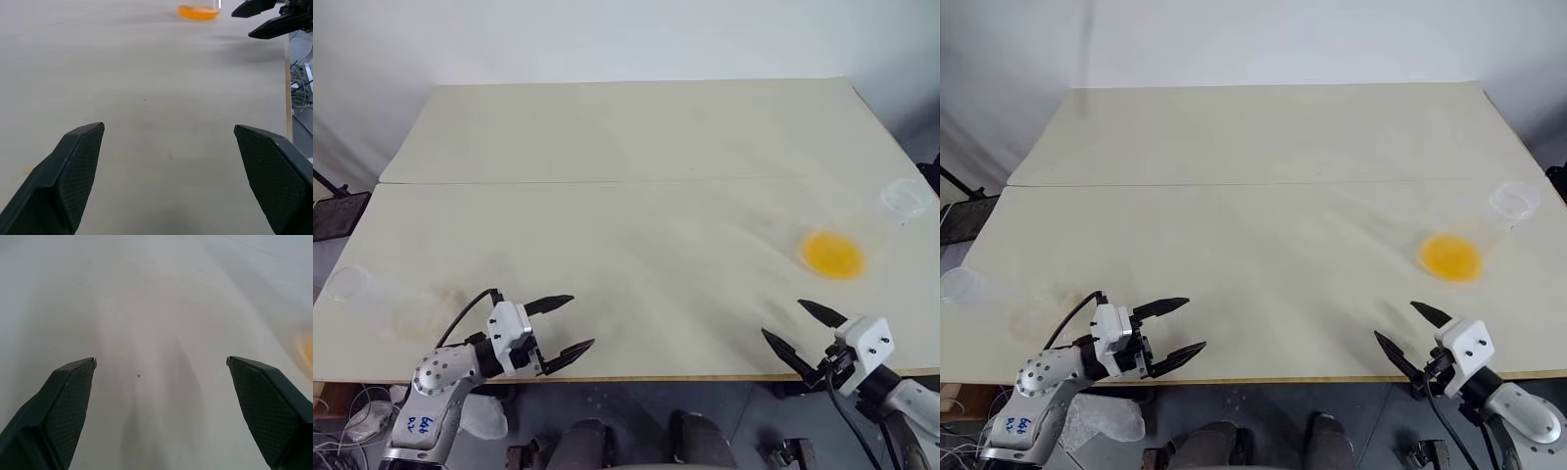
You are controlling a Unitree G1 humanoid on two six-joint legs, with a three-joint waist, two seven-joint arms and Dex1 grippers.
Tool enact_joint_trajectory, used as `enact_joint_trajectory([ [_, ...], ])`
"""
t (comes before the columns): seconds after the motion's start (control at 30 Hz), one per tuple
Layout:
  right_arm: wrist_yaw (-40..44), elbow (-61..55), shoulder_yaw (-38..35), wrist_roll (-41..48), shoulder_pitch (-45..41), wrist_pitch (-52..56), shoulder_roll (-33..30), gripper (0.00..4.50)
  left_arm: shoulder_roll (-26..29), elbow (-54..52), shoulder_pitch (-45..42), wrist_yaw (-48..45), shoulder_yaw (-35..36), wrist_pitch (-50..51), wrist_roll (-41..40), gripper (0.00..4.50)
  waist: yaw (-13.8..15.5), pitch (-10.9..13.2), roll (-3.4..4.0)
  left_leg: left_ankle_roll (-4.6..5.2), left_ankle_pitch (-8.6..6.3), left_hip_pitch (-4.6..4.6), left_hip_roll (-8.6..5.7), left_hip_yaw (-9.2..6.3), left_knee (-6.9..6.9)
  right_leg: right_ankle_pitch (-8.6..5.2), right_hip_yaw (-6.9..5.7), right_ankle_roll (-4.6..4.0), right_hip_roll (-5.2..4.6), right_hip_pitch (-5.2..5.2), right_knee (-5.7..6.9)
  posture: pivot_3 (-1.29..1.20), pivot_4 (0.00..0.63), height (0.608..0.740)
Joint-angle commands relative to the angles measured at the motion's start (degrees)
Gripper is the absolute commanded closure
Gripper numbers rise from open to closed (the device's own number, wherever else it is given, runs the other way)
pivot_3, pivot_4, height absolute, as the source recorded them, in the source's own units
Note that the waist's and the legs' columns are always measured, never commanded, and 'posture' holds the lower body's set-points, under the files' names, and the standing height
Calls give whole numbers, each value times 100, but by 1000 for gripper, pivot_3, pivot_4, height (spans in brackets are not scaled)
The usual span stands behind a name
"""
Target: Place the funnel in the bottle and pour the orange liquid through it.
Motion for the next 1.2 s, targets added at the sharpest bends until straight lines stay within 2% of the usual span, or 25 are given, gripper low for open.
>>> enact_joint_trajectory([
  [0.03, -10, -235, -1, 77, -65, -23, -44, 29, -54, -306, 23, 184, 1, 54, 4, 0, 0, 0, 0, 0, 0, 0, 0, 0, 0, 0, 0, 0, 0, 0, 0, 0, 150, 740],
  [0.33, -23, -310, 211, 116, -428, 179, -50, 29, -216, -681, -21, 951, 10, 482, 184, 0, 1, 0, 0, 0, 0, 0, 0, 1, 0, 0, 0, 0, 0, 0, 1, 0, 150, 740],
  [0.47, -9, -260, 338, 104, -675, 273, -52, 29, -233, -823, -33, 1027, 112, 541, 20, 0, 2, 0, 0, 0, 0, 0, 0, 0, 1, 0, 0, 0, 0, 0, 2, 0, 150, 740],
  [0.6, 13, -106, 741, 141, -1372, 468, 40, 29, -167, -1056, 287, 1392, 995, 443, -187, 0, -42, 3, -6, -1, 1, 1, 3, 1, 2, 0, 1, 0, 2, -2, 3, 0, 150, 740],
  [0.83, 161, 353, 1274, 110, -2092, 562, 169, 29, -336, -1836, 1552, 1691, 2210, 676, -852, 0, -112, 11, -19, -4, -2, -4, 4, -12, 3, 0, 1, -1, -4, -1, 1, 0, 150, 740],
  [1.0, 368, 707, 1500, 110, -2411, 485, 214, 29, -734, -2265, 2395, 1914, 2796, 631, -1255, 0, -116, 17, -39, 1, -5, -6, 1, -21, 12, 0, 14, 0, -14, 8, -6, 0, 150, 740],
  [1.2, 619, 1119, 1658, 84, -2680, 345, 271, 29, -1534, -2578, 3147, 2239, 3437, 340, -1773, 0, -139, 25, -53, -5, -9, -7, 6, -25, 17, -3, 15, -7, -43, 5, -7, 0, 150, 740],
])
